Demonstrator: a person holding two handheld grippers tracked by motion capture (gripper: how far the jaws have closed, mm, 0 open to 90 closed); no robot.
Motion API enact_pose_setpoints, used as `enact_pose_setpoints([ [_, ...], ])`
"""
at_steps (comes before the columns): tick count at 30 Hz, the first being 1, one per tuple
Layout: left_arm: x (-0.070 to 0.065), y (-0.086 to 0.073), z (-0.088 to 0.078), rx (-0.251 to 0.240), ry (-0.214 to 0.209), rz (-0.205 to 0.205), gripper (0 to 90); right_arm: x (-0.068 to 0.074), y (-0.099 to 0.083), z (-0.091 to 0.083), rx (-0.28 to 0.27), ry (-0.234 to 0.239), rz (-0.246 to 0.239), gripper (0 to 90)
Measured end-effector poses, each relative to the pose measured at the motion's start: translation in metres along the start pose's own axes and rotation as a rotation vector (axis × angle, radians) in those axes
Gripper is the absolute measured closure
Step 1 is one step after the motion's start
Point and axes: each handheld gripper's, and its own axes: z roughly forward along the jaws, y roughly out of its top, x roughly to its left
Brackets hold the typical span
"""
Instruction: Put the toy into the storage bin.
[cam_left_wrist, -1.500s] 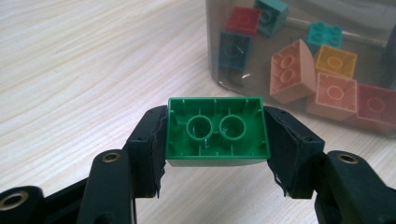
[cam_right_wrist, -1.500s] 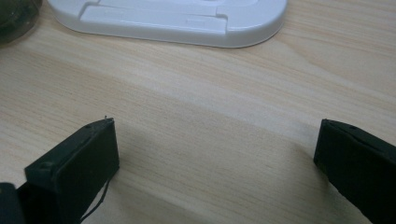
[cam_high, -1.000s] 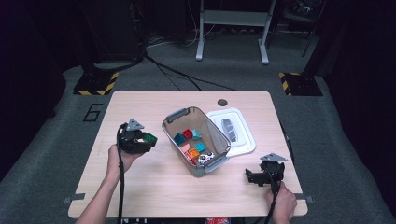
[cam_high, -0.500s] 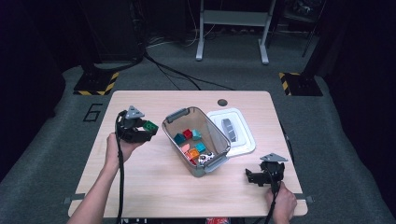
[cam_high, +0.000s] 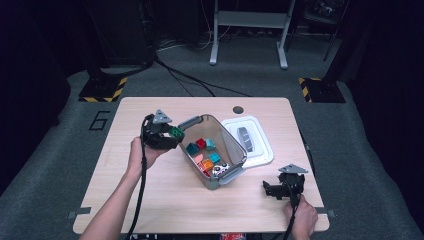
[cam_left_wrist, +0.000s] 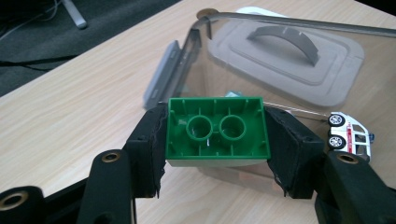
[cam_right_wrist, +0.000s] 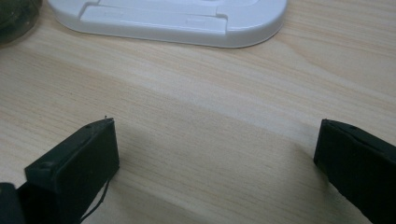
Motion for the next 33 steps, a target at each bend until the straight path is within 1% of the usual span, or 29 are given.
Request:
enact_pose_setpoints([
  [3, -0.004, 0.002, 0.007, 0.016, -0.013, 0.017, 43.1, 0.000, 0.000, 0.000, -0.001, -0.001, 0.001, 0.0],
  [4, -0.006, 0.002, 0.010, 0.017, -0.019, 0.016, 43.1, 0.000, 0.000, 0.000, 0.000, -0.001, 0.000, 0.0],
  [5, -0.007, 0.002, 0.012, 0.028, -0.024, 0.023, 43.1, 0.000, 0.000, 0.000, 0.000, 0.000, 0.000, 0.0],
  [6, -0.008, 0.002, 0.015, 0.028, -0.032, 0.021, 43.1, 0.000, 0.000, 0.000, 0.000, -0.001, 0.000, 0.0],
  [7, -0.010, 0.002, 0.017, 0.025, -0.031, 0.021, 43.0, 0.000, 0.000, 0.000, 0.000, 0.000, 0.000, 0.0],
  [8, -0.011, 0.002, 0.019, 0.033, -0.038, 0.020, 43.1, 0.000, 0.000, 0.000, 0.000, -0.001, 0.000, 0.0],
  [9, -0.013, 0.002, 0.021, 0.036, -0.037, 0.022, 43.1, 0.000, 0.000, 0.000, 0.000, 0.000, 0.000, 0.0],
  [10, -0.013, 0.003, 0.023, 0.049, -0.041, 0.031, 43.1, 0.000, 0.000, 0.000, -0.001, -0.001, 0.000, 0.0],
  [12, -0.016, 0.002, 0.027, 0.048, -0.044, 0.026, 43.0, 0.000, 0.000, 0.000, -0.001, -0.001, 0.001, 0.0],
  [13, -0.016, 0.002, 0.027, 0.060, -0.045, 0.034, 43.0, 0.000, 0.000, 0.000, 0.000, 0.000, 0.000, 0.0],
  [15, -0.016, 0.001, 0.028, 0.067, -0.036, 0.036, 43.0, 0.000, 0.000, 0.000, 0.000, 0.001, -0.001, 0.0],
  [17, -0.015, -0.002, 0.029, 0.066, -0.041, 0.034, 42.9, 0.000, 0.000, 0.000, -0.001, -0.001, 0.001, 0.0],
  [19, -0.016, -0.004, 0.031, 0.073, -0.038, 0.044, 42.9, 0.000, 0.000, 0.000, -0.001, -0.001, 0.001, 0.0],
  [20, -0.017, -0.004, 0.032, 0.077, -0.043, 0.039, 42.8, 0.000, 0.000, 0.000, -0.001, -0.001, 0.000, 0.0],
  [22, -0.017, -0.004, 0.033, 0.085, -0.038, 0.045, 42.2, 0.000, 0.000, 0.000, -0.001, -0.001, 0.001, 0.0],
  [23, -0.018, -0.004, 0.033, 0.077, -0.035, 0.032, 40.1, 0.000, 0.000, 0.000, -0.001, -0.001, 0.000, 0.0],
  [24, -0.018, -0.004, 0.032, 0.075, -0.036, 0.029, 36.0, 0.000, 0.000, 0.000, 0.000, -0.001, 0.000, 0.0],
  [25, -0.018, -0.005, 0.027, 0.044, -0.022, 0.032, 32.2, 0.000, 0.000, 0.000, -0.001, 0.000, 0.001, 0.0],
  [26, -0.018, -0.005, 0.027, 0.044, -0.022, 0.032, 25.6, 0.000, 0.000, 0.000, -0.001, 0.000, 0.001, 0.0],
  [27, -0.018, -0.006, 0.023, 0.035, -0.019, 0.030, 25.6, 0.000, 0.000, 0.000, -0.001, 0.000, 0.001, 0.0],
  [28, -0.017, -0.007, 0.020, 0.017, -0.011, 0.025, 22.6, 0.000, 0.000, 0.000, -0.001, -0.001, 0.001, 0.0],
  [30, -0.015, -0.010, 0.012, 0.000, -0.007, 0.025, 18.5, 0.000, 0.000, 0.000, -0.001, 0.000, 0.001, 0.0],
  [33, -0.010, -0.018, 0.002, -0.015, 0.005, 0.015, 14.9, 0.000, 0.000, 0.000, -0.001, 0.000, 0.001, 0.0],
])
